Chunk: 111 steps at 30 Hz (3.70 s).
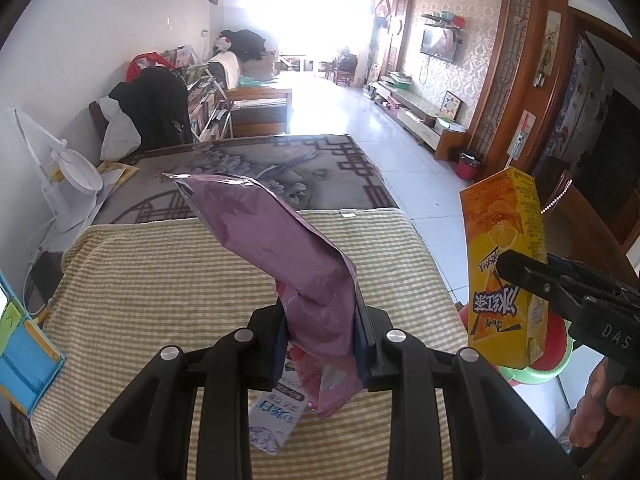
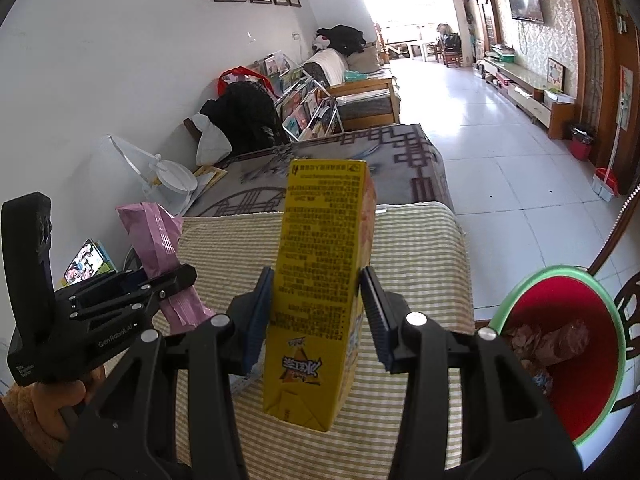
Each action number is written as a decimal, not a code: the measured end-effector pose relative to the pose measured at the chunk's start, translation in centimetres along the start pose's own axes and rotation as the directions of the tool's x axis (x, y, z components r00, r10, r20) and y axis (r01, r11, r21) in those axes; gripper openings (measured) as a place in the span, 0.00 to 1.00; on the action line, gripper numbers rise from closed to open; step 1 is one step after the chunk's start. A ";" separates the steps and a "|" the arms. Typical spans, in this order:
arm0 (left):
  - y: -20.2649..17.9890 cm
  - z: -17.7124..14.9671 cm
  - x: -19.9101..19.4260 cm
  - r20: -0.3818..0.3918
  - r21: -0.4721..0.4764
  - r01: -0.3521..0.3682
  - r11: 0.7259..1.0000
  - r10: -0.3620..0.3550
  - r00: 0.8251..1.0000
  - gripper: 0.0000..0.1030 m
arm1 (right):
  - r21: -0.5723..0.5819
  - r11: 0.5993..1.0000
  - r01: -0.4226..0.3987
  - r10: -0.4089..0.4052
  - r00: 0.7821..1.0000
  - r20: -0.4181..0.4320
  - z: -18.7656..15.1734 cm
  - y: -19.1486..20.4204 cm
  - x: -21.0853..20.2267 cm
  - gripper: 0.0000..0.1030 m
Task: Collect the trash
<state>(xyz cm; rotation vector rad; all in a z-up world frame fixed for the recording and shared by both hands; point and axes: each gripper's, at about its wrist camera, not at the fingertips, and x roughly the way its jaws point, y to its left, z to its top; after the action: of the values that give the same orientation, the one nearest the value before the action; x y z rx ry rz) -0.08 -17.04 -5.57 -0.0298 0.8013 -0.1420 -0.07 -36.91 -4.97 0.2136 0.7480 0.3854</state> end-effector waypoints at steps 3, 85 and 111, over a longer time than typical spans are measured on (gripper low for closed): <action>-1.0 -0.2 -0.2 -0.001 -0.006 -0.016 1.000 0.016 1.000 0.24 | -0.004 1.000 -0.017 0.017 1.000 -0.004 0.1 -0.8 -0.1 0.42; -14.0 -0.3 2.3 -0.071 0.067 0.058 0.996 -0.054 0.996 0.24 | 0.140 0.989 0.046 -0.027 0.990 -0.140 -2.8 -16.4 -0.5 0.56; -22.9 -0.3 6.9 -0.193 0.218 0.324 0.921 -0.285 0.939 0.57 | 0.327 0.903 0.279 -0.257 0.960 -0.112 -5.9 -23.1 -6.8 0.67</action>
<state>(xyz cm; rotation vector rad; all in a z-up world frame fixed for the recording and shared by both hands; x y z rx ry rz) 1.84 -40.67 -8.88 0.0935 0.9288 -0.5467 -2.58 -60.40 -12.47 0.4190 0.8952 -0.0035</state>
